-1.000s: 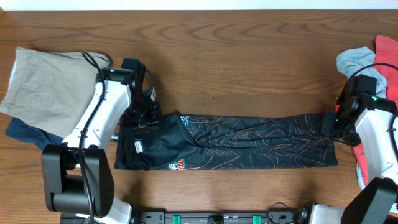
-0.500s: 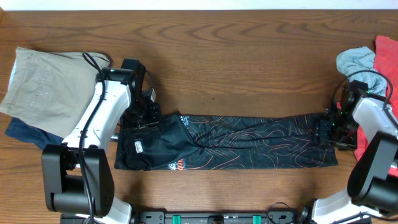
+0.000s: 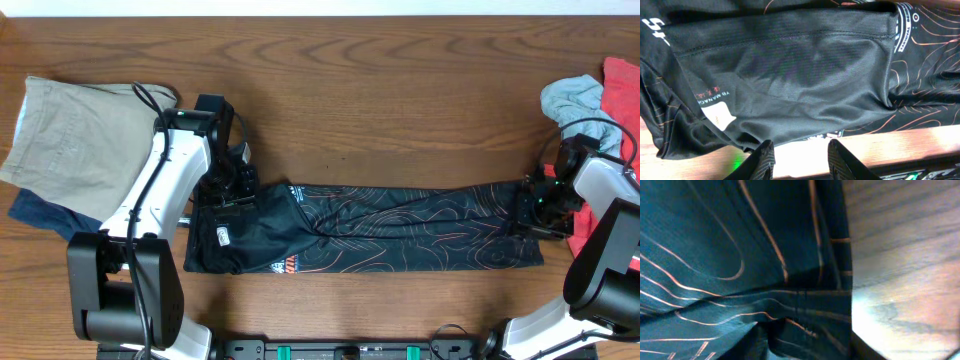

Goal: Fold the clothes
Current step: 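Press the folded jersey edges down with both grippers and adjust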

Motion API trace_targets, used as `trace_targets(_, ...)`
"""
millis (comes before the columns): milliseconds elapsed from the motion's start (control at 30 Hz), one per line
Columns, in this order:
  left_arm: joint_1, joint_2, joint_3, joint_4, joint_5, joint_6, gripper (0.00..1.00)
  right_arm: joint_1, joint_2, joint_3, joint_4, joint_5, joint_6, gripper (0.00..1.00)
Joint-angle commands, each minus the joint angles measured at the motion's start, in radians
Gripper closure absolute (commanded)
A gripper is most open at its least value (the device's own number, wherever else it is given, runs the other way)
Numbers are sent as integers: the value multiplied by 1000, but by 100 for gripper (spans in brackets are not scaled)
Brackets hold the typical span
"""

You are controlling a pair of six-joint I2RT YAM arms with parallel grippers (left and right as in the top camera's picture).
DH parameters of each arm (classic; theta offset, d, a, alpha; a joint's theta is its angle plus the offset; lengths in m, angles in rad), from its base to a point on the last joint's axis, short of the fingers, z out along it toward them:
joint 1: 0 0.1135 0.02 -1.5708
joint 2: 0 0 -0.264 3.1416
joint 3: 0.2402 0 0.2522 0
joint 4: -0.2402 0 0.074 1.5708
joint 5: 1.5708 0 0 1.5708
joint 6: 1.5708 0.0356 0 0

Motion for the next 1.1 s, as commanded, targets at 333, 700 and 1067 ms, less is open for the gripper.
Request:
trace_targets(333, -2, -16, 0, -11, 8, -2, 63, -10, 25, 31, -5, -1, 9, 99)
trace_targets(700, -2, -16, 0, -17, 8, -2, 63, 48, 11, 271, -245, -1, 119, 99)
trace_targets(1067, -2, -16, 0, -16, 8, -2, 63, 388, -5, 269, -355, -3, 201, 99)
